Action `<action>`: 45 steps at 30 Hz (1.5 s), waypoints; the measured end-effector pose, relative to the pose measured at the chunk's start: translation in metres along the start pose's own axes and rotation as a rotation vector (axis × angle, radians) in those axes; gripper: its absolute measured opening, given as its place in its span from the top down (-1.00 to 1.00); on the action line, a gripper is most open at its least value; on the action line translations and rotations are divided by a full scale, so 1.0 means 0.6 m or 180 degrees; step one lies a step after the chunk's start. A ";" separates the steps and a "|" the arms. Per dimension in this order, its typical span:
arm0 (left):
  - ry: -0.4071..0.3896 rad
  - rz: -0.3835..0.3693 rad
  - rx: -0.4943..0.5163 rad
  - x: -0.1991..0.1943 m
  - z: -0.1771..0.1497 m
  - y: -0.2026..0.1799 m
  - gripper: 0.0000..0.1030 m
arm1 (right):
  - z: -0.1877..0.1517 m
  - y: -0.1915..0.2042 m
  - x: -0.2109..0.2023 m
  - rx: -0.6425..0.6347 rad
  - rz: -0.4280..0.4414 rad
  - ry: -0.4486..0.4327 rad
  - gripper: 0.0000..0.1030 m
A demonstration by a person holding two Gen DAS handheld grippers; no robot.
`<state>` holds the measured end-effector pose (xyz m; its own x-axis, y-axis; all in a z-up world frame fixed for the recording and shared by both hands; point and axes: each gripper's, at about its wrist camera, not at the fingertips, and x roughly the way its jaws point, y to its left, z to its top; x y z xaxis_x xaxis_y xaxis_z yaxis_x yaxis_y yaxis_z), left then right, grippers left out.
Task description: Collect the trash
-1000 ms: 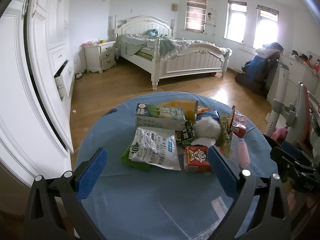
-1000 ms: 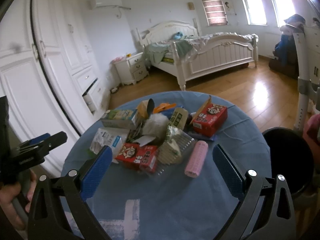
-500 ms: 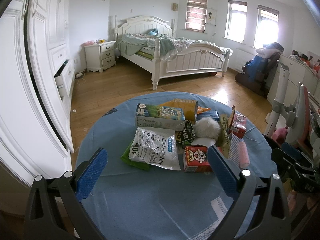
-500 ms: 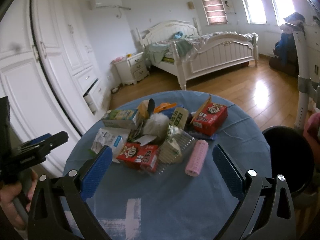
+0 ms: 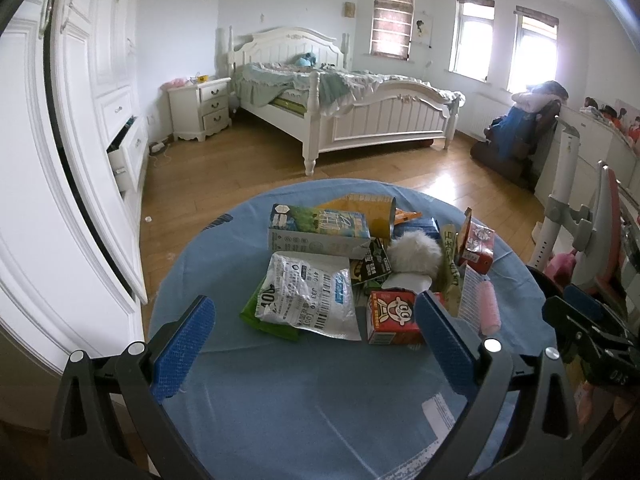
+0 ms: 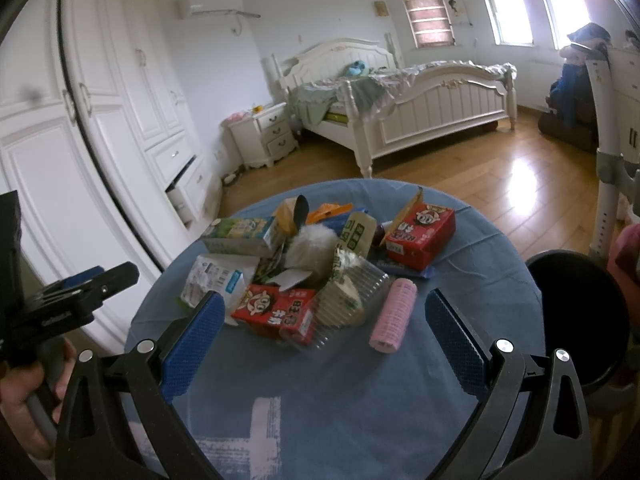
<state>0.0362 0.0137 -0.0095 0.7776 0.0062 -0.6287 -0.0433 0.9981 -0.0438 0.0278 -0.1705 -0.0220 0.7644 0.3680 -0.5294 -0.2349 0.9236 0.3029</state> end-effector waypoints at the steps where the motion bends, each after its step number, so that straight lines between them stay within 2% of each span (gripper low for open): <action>1: -0.0001 0.0004 0.0001 0.000 0.000 0.000 -0.91 | 0.000 0.001 0.000 0.0000 -0.0002 0.0000 -0.92; 18: 0.0018 -0.0002 0.0001 0.001 0.000 -0.003 -0.91 | -0.007 -0.010 0.012 0.0040 -0.0009 0.0058 -0.92; 33: 0.0163 -0.0033 -0.0007 0.027 0.003 -0.006 -0.91 | -0.006 -0.035 0.031 0.0113 -0.0024 0.0128 -0.92; 40: 0.0253 -0.0312 -0.0138 0.097 0.019 0.020 -0.91 | -0.002 -0.074 0.058 0.0257 -0.0008 0.0239 -0.92; 42: 0.0284 -0.0325 -0.0055 0.136 0.041 0.014 -0.91 | 0.003 -0.089 0.068 0.0276 -0.0029 0.0261 -0.92; 45: 0.0403 -0.0217 0.0106 0.197 0.074 -0.003 -0.91 | 0.015 -0.106 0.085 0.0295 -0.0053 0.0293 -0.92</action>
<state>0.1560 0.0151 -0.0496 0.6925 -0.0673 -0.7183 0.0292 0.9974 -0.0652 0.0870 -0.2114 -0.0609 0.7084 0.3650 -0.6041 -0.1629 0.9173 0.3632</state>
